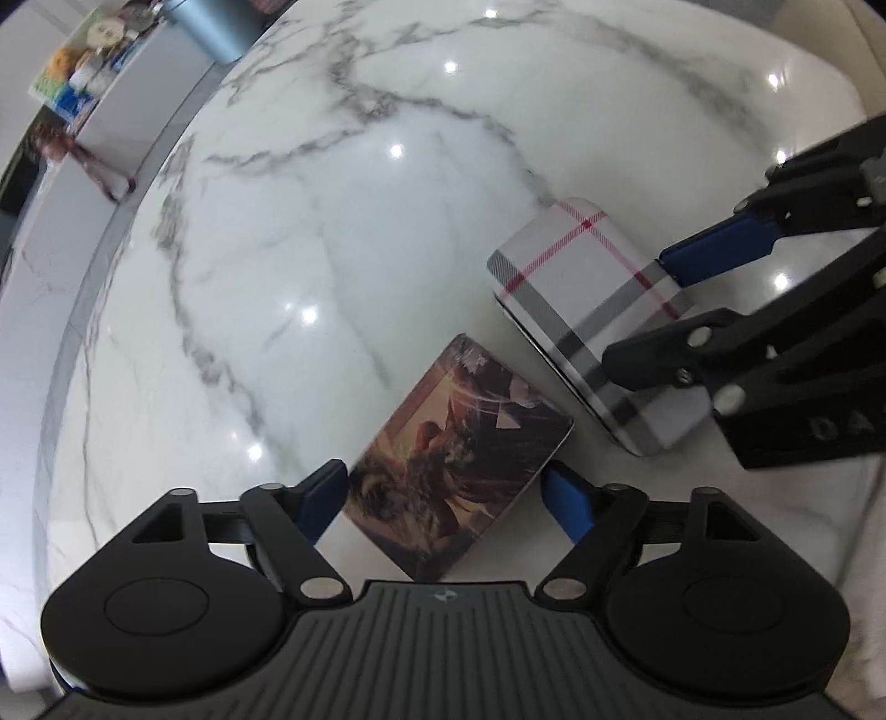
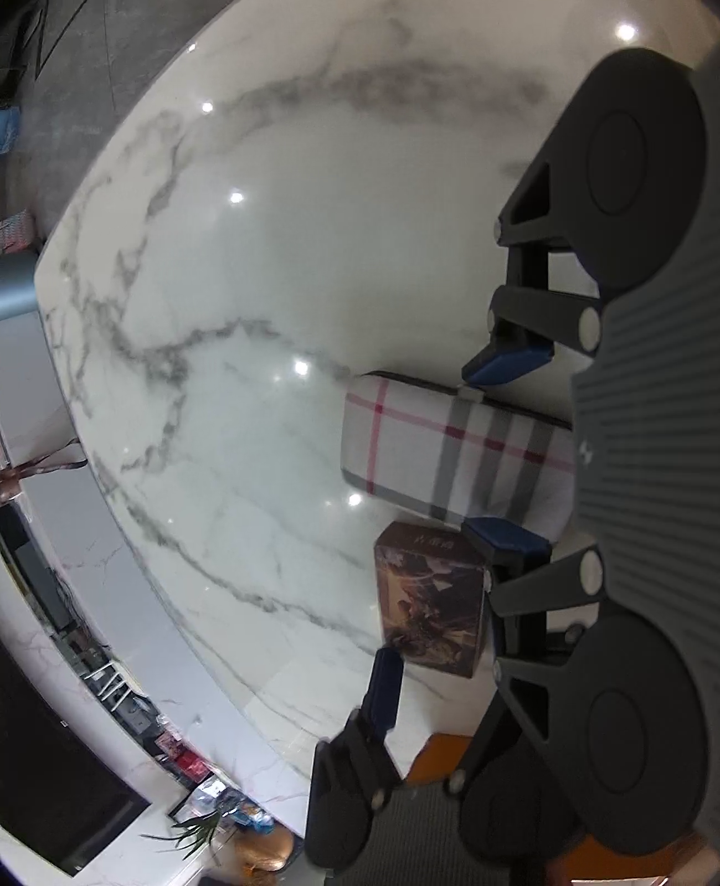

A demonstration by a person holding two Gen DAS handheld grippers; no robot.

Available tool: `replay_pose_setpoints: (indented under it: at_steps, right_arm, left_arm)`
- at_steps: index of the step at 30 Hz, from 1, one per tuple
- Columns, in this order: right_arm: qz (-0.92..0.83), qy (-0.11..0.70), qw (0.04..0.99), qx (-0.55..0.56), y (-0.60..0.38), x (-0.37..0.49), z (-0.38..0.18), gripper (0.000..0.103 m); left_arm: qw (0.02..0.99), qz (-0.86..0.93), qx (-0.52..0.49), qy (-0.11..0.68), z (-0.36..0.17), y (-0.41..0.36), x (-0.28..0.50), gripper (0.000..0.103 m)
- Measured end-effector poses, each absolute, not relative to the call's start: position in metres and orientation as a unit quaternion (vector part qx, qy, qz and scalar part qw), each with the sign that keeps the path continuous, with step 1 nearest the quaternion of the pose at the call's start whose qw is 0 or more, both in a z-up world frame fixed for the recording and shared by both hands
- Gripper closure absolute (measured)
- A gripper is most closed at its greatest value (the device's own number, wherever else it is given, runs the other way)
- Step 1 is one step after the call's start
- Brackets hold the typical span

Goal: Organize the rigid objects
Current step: 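Move both grippers to the brown picture box and plaid case on the table, then grasp the brown picture box with the left gripper while the right grasps the plaid case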

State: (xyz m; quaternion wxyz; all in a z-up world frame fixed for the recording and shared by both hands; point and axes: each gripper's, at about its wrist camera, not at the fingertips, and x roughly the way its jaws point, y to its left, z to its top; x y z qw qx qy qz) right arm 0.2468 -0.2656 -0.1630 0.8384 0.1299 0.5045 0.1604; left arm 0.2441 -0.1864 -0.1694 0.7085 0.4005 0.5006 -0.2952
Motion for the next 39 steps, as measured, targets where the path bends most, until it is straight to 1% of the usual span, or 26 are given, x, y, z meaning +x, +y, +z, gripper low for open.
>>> replay_pose_setpoints:
  at_steps: [3,4,5,8,11,14,18,20,23,25,26,30,35,39]
  right_arm:
    - [0.164,0.496,0.843,0.128,-0.263,0.247,-0.163,0.046]
    - [0.164,0.494,0.844,0.126,-0.262,0.247,-0.163,0.05]
    - [0.161,0.492,0.846,0.128,-0.263,0.247,-0.164,0.051]
    - [0.157,0.488,0.848,0.137,-0.266,0.247,-0.164,0.057]
    - [0.161,0.487,0.846,0.146,-0.267,0.248,-0.165,0.061]
    - [0.16,0.486,0.845,0.154,-0.268,0.249,-0.166,0.063]
    - [0.164,0.488,0.845,0.147,-0.266,0.25,-0.166,0.065]
    - [0.17,0.488,0.845,0.141,-0.264,0.249,-0.165,0.066]
    - [0.179,0.49,0.843,0.132,-0.261,0.247,-0.164,0.067]
    - [0.186,0.495,0.838,0.134,-0.262,0.247,-0.165,0.068]
    - [0.187,0.498,0.836,0.136,-0.262,0.246,-0.165,0.068]
    - [0.187,0.508,0.828,0.142,-0.266,0.244,-0.165,0.069]
    - [0.172,0.519,0.817,0.183,-0.279,0.243,-0.168,0.066]
    - [0.167,0.516,0.818,0.191,-0.281,0.244,-0.168,0.065]
  left_arm:
    - [0.711,-0.303,0.371,0.514,-0.168,-0.187,0.257,0.011]
    - [0.712,-0.303,0.363,0.519,-0.168,-0.186,0.261,0.011]
    - [0.713,-0.3,0.353,0.526,-0.168,-0.185,0.264,0.014]
    - [0.724,-0.274,0.313,0.55,-0.168,-0.178,0.271,0.015]
    - [0.727,-0.241,0.247,0.594,-0.169,-0.164,0.277,0.02]
    - [0.726,-0.184,0.145,0.647,-0.172,-0.141,0.281,0.025]
    - [0.735,-0.124,0.094,0.66,-0.17,-0.125,0.264,0.03]
    - [0.738,-0.096,0.06,0.665,-0.169,-0.118,0.255,0.031]
    - [0.743,-0.056,0.008,0.667,-0.167,-0.108,0.242,0.031]
    - [0.746,-0.033,-0.028,0.664,-0.166,-0.102,0.236,0.025]
    - [0.745,-0.022,-0.048,0.665,-0.166,-0.098,0.233,0.021]
    - [0.747,-0.019,-0.102,0.656,-0.164,-0.088,0.226,0.015]
    - [0.753,-0.037,-0.163,0.636,-0.155,-0.075,0.22,0.014]
    - [0.774,-0.05,-0.18,0.606,-0.147,-0.067,0.216,0.015]
